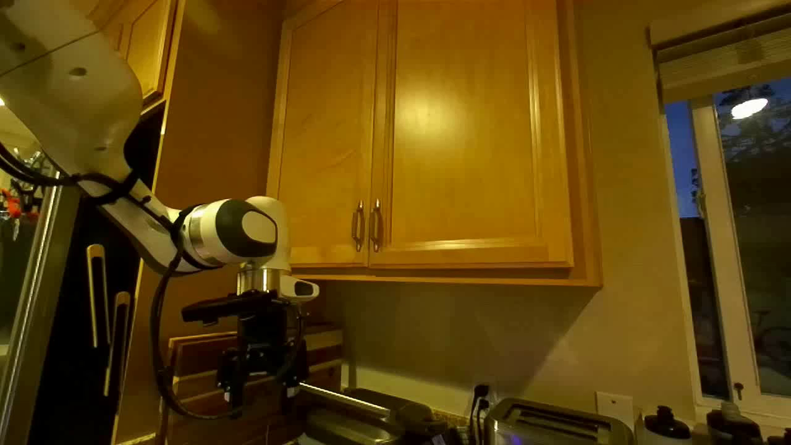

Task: Open the right cabinet door and put the brown object then close the cabinet door

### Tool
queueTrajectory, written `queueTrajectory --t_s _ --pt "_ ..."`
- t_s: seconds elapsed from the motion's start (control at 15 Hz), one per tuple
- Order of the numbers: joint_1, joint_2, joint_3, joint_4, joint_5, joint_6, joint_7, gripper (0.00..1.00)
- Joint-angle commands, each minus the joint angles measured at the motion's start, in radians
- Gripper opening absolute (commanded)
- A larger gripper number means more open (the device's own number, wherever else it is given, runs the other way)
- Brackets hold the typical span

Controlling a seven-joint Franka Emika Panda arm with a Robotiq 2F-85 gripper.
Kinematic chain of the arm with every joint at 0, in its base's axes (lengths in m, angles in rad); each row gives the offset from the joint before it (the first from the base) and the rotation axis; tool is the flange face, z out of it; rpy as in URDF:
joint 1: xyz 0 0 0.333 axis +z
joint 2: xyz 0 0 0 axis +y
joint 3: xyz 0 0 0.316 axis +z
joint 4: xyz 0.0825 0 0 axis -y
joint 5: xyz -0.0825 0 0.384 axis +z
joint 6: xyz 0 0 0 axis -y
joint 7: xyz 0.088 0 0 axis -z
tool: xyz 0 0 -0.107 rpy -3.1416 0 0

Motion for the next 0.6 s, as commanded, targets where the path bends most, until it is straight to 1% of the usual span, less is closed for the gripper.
queueTrajectory --t_s 0.0,0.53 --pt "0.010 0.000 -0.009 0.002 -0.003 -0.002 0.003 1.00" --pt "0.013 0.006 -0.008 0.011 -0.002 -0.004 -0.001 1.00"
